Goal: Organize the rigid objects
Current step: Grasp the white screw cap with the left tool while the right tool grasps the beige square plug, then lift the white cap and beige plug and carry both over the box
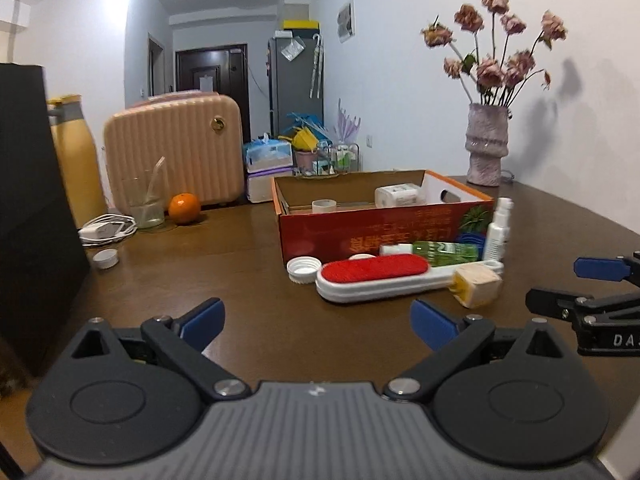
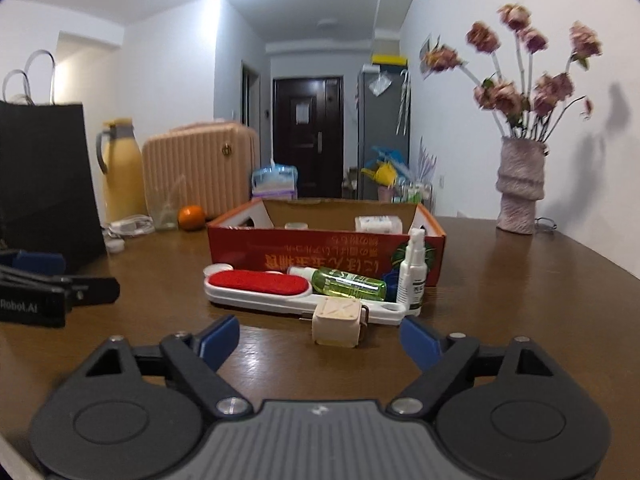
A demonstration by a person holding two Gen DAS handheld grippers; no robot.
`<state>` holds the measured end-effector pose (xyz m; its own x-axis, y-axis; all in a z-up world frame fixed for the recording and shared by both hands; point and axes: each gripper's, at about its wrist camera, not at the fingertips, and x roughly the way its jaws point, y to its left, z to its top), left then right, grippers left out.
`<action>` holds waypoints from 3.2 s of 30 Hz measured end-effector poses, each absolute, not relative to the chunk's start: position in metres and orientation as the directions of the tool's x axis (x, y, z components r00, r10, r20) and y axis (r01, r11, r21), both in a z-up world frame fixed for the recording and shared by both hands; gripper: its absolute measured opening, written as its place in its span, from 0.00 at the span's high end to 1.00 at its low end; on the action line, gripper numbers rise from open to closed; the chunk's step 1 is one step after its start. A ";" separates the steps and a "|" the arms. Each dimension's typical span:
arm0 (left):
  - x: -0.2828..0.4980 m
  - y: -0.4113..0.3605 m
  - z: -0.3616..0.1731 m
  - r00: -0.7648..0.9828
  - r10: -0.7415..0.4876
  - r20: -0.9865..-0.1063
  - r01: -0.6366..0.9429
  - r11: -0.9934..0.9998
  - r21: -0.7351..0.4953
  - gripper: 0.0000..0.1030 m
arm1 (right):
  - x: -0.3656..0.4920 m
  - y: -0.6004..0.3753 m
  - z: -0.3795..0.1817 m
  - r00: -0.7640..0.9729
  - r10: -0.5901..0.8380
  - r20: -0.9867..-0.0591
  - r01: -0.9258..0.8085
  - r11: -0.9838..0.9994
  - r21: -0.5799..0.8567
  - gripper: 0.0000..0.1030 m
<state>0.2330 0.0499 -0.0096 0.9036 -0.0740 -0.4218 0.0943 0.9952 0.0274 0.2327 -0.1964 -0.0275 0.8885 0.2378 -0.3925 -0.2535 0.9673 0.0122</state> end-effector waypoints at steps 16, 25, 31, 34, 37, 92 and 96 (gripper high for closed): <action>0.384 0.074 -0.030 0.810 -0.080 -0.582 0.051 0.997 -0.066 0.28 | 0.331 -0.185 -0.048 0.823 0.233 -0.517 -0.265 0.964 0.013 0.34; 0.429 0.066 -0.044 0.774 -0.101 -0.625 0.070 0.995 -0.073 0.39 | 0.353 -0.188 -0.056 0.798 0.255 -0.546 -0.285 0.958 0.030 0.43; 0.448 0.065 -0.058 0.747 -0.109 -0.655 0.070 0.994 -0.084 0.53 | 0.359 -0.197 -0.061 0.784 0.284 -0.552 -0.290 0.954 0.080 0.45; 0.448 0.062 -0.060 0.759 -0.087 -0.646 0.073 0.996 -0.048 0.60 | 0.358 -0.196 -0.062 0.783 0.284 -0.553 -0.294 0.953 0.073 0.45; 0.446 0.060 -0.061 0.765 -0.082 -0.639 0.074 0.996 -0.039 0.61 | 0.355 -0.192 -0.062 0.787 0.284 -0.549 -0.304 0.951 0.056 0.47; 0.342 0.029 0.086 0.946 -0.087 -0.312 0.079 0.996 -0.040 0.61 | 0.339 -0.203 0.084 0.869 0.462 -0.177 -0.448 0.886 0.119 0.61; 0.449 0.039 0.085 0.861 -0.177 -0.478 0.138 0.984 -0.117 0.61 | 0.448 -0.187 0.101 0.823 0.461 -0.333 -0.422 0.887 0.185 0.61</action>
